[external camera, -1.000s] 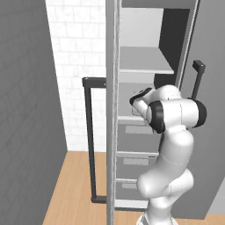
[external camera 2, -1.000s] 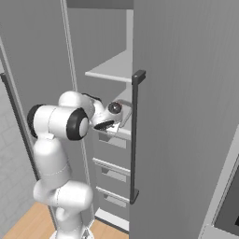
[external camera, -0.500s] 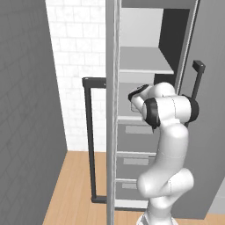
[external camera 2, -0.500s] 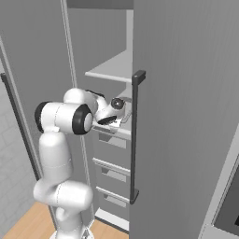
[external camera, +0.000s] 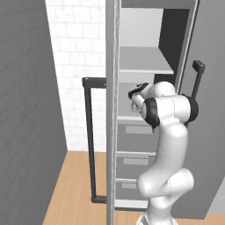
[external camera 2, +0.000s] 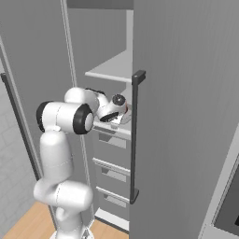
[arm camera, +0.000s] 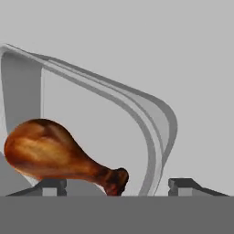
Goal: Take the meat container that has the chicken drumstick and place it on the second highest rack of the freezer. Then take the vegetable container that has the tomato and lemon and place it on the highest rack of the freezer.
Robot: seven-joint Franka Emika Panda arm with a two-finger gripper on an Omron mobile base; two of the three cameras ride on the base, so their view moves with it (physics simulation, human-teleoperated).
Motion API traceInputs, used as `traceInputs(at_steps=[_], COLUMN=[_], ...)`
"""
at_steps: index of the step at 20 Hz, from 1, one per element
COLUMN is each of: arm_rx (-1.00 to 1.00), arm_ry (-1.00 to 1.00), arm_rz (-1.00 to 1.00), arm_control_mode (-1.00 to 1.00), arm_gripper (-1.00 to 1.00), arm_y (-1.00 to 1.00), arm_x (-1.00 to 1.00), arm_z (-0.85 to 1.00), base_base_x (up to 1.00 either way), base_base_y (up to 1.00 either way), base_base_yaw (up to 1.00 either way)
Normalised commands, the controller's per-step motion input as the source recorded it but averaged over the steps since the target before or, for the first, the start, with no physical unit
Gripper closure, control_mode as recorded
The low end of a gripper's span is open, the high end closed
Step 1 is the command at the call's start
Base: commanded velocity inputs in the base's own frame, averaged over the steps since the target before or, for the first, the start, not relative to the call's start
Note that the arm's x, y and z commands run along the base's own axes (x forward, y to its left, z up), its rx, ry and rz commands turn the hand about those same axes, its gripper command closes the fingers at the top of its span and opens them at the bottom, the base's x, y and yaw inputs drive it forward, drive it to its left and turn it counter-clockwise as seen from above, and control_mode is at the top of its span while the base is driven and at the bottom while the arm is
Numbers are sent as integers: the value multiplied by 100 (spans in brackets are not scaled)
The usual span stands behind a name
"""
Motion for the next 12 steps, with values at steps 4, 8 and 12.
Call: traceInputs(at_steps=[4,8,12], arm_rx=[0,0,0], arm_ry=[-19,-10,-5], arm_rz=[0,0,0], arm_control_mode=[-100,-100,-100], arm_gripper=[-100,-100,-100], arm_y=[3,1,0], arm_x=[-16,-79,-100], arm_z=[0,11,26], base_base_x=[0,0,0], base_base_y=[0,0,0], base_base_yaw=[0,0,0])
